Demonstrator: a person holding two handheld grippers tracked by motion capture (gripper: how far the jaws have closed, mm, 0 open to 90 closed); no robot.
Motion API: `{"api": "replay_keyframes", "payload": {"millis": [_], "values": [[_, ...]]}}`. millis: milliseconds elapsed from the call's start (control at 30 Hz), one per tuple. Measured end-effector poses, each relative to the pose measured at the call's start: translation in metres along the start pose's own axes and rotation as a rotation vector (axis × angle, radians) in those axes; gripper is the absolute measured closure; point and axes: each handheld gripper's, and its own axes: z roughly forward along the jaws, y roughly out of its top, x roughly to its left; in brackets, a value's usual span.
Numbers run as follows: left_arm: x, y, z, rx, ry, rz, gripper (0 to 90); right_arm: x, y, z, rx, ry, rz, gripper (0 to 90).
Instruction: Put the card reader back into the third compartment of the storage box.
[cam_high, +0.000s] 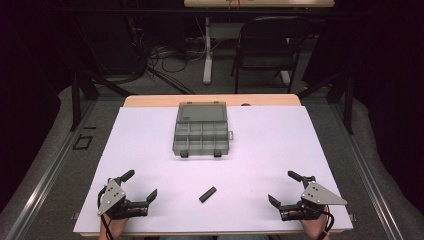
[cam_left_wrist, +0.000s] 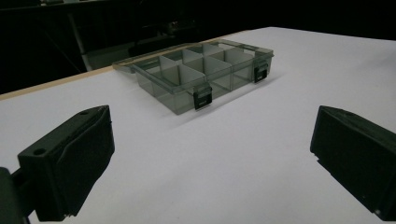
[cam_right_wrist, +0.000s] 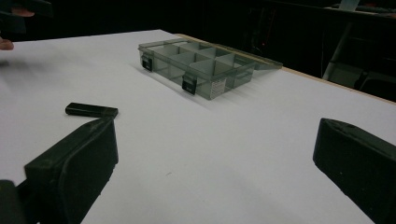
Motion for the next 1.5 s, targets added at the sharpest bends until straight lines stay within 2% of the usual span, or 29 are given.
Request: {"api": "replay_keyframes", "payload": {"millis": [367,867,1000,1167,1367,1500], "values": [[-0.004,0.004,0.006,0.01,-0.016,0.005,0.0,0.0,0.001,0.002,0.014,0.012,0.004,0.0],[-0.017,0.013,0.019,0.025,-0.038,0.004,0.1,0.001,0.003,0.005,0.034,0.022,-0.003,0.0],[-0.019,0.014,0.025,0.042,-0.059,-0.002,0.1,0.0,0.002,0.006,0.036,0.025,-0.005,0.0],[-0.021,0.017,0.029,0.059,-0.064,-0.007,0.2,-0.001,0.002,0.007,0.037,0.021,-0.005,0.0],[-0.026,0.019,0.038,0.089,-0.101,0.001,0.2,-0.001,0.001,0.008,0.041,0.024,-0.006,0.0],[-0.028,0.02,0.043,0.109,-0.117,-0.015,0.2,0.0,0.002,0.01,0.047,0.024,-0.007,0.0]]}}
